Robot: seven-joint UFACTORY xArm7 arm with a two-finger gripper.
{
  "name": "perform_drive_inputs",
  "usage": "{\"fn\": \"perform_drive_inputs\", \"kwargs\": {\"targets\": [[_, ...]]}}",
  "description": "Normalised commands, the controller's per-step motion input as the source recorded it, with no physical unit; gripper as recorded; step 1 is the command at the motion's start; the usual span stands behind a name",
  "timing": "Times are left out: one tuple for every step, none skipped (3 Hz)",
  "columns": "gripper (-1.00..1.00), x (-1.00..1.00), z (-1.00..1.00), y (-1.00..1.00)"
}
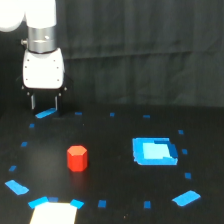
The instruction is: Pick up the red object from the table
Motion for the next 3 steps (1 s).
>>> {"fn": "perform_drive_inputs", "kwargs": {"targets": [[1.00,0.02,0.10,-0.70],[0.90,-0.09,0.16,-1.00],[1.00,-0.11,-0.09,-1.00]]}}
